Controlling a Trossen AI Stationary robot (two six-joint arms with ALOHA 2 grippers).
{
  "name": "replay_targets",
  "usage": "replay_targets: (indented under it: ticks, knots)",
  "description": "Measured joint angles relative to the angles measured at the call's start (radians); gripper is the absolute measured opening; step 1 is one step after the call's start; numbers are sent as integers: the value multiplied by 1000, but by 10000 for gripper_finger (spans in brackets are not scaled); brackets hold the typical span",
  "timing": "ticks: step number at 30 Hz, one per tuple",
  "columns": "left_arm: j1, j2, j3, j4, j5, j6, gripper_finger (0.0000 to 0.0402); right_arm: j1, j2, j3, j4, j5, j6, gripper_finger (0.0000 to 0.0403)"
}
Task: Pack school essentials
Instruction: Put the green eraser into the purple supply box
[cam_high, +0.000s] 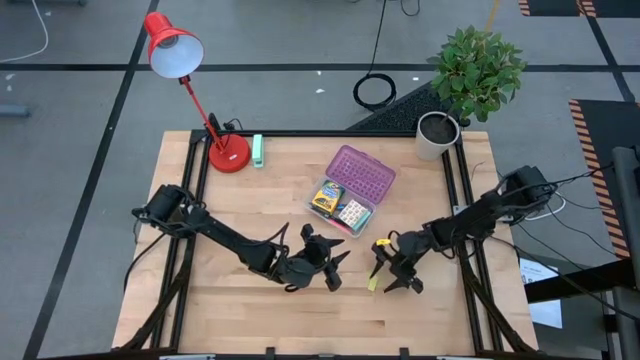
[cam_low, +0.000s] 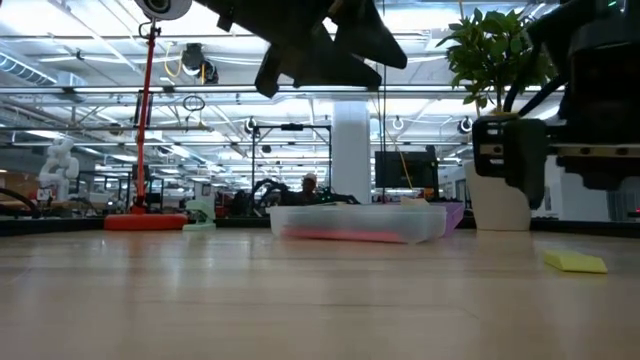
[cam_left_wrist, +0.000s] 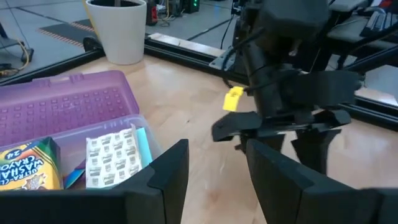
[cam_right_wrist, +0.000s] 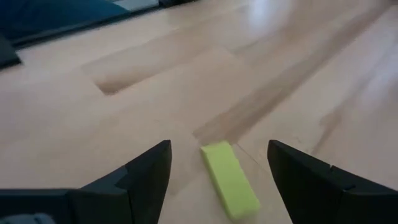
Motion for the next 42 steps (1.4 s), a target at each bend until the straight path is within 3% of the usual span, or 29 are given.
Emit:
replay_targets:
  ticks: [10,21,34,42]
  knots:
    - [9,0,0,2,-4,-1,163,-55,11,0,-35,-52,21,243]
    - [20,0,0,9,-3,14,163,-56,170,75,-14,-69,-18,240]
    - [4,0,-1,3,1,16,163,-64,199,79,-23,-65,-58,123]
    - [-8,0,-1,2,1,-6,163,-64,199,79,-25,-55,-39,101]
